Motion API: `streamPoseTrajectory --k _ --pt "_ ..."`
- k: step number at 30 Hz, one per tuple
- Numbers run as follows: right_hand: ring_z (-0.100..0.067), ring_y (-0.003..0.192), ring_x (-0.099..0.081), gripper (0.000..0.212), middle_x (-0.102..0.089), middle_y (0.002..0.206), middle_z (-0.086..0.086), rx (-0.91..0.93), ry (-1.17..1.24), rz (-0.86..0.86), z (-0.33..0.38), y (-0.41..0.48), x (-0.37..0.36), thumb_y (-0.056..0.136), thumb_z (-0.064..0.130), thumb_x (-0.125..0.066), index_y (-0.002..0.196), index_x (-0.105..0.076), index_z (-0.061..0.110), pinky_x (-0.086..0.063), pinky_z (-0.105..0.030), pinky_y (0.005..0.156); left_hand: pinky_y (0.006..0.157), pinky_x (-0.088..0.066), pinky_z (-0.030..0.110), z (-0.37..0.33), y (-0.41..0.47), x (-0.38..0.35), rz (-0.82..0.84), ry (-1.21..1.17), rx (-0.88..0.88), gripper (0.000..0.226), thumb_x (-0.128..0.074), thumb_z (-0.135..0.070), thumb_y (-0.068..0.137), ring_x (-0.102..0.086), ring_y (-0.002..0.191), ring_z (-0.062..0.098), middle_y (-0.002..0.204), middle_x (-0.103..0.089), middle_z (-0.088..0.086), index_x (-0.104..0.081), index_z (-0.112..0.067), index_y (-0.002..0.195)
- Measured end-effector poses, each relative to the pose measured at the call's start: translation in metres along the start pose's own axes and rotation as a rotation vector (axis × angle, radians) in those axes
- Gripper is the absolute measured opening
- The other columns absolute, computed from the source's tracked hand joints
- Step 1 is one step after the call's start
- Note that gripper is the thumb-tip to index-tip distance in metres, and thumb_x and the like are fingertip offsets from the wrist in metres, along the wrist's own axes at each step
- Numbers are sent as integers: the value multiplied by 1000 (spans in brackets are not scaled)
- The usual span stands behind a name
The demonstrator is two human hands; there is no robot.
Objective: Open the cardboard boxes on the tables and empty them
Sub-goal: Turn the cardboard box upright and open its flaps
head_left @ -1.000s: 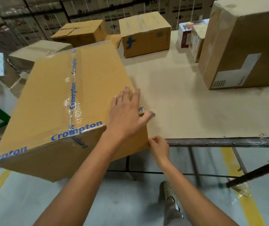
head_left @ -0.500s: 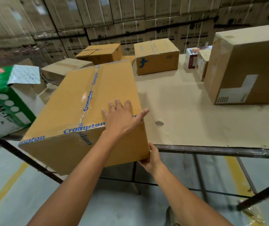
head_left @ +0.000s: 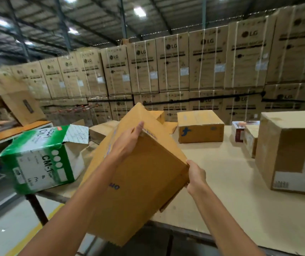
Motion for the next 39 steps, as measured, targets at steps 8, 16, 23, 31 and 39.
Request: streamPoseTrajectory --k 8,16,23,31,39 --pt "-23 106 -54 45 -58 117 -1 561 -160 -68 149 -52 -52 86 61 -56 117 -52 28 -51 -48 91 86 -55 43 4 -9 48 -108 -742 76 73 -27 -76 93 -72 101 25 106 -76 8 -77 -25 108" --pt "-22 113 -44 40 -52 120 -2 869 -529 -208 212 -79 -62 89 53 -59 116 -51 25 -47 -43 90 93 -51 48 29 -11 -8 -98 -1231 129 74 -23 -75 94 -70 108 26 118 -73 9 -65 -23 124" --pt "-18 116 -47 60 -55 123 3 1121 -824 -35 193 -76 -59 83 68 -45 128 -57 30 -45 -41 93 112 -38 57 97 -27 -106 -87 -1533 366 92 -29 -81 89 -51 130 44 137 -57 23 -56 -10 139" --pt "-22 138 -41 89 -39 156 5 914 -1332 409 142 -35 -67 82 71 -64 156 -25 42 -39 -43 110 100 -47 51 156 -44 -136 252 -1127 654 53 -49 -48 100 -64 102 32 115 -66 20 -56 -10 136" --pt "-32 149 -18 109 -14 167 7 723 -1724 491 84 7 -75 55 104 -34 151 -7 59 -21 -68 114 83 -52 48 184 -67 -143 240 -744 849 39 -44 -39 105 -59 90 32 105 -60 17 -52 -11 130"
Point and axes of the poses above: each hand's wrist, its own y-axis towards the middle knuckle, its own x-axis out of the back of the hand, z = x × y, the point moved 9 cm from there along y, towards the middle knuckle
